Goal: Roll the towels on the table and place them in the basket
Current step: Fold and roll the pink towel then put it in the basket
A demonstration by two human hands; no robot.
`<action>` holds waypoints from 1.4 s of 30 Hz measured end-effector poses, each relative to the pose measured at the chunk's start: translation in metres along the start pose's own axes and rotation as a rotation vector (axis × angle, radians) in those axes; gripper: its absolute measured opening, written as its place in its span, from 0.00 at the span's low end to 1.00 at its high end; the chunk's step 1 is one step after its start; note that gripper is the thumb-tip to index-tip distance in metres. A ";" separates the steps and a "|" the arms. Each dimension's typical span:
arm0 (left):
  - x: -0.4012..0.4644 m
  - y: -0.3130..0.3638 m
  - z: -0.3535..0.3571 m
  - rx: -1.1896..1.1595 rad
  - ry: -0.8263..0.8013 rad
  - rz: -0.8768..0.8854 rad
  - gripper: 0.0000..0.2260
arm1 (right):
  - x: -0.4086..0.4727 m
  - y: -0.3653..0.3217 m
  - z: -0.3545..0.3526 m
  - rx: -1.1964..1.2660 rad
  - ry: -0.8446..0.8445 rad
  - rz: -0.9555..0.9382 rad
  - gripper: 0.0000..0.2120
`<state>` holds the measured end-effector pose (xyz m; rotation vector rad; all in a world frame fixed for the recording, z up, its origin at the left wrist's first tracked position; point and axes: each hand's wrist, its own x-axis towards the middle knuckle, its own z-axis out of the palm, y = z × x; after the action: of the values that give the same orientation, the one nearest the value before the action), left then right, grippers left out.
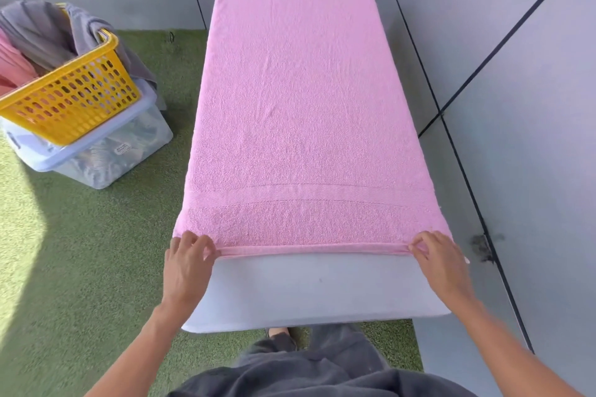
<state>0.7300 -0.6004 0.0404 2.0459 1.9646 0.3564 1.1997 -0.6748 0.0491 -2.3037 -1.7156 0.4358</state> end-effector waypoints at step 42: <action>0.029 -0.047 -0.034 -0.144 -0.458 -0.109 0.07 | 0.046 0.020 -0.039 0.001 -0.480 0.105 0.09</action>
<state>0.6753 -0.5688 0.0548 1.7331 1.7046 -0.0002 1.2444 -0.6367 0.0732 -2.4346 -1.7829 1.0839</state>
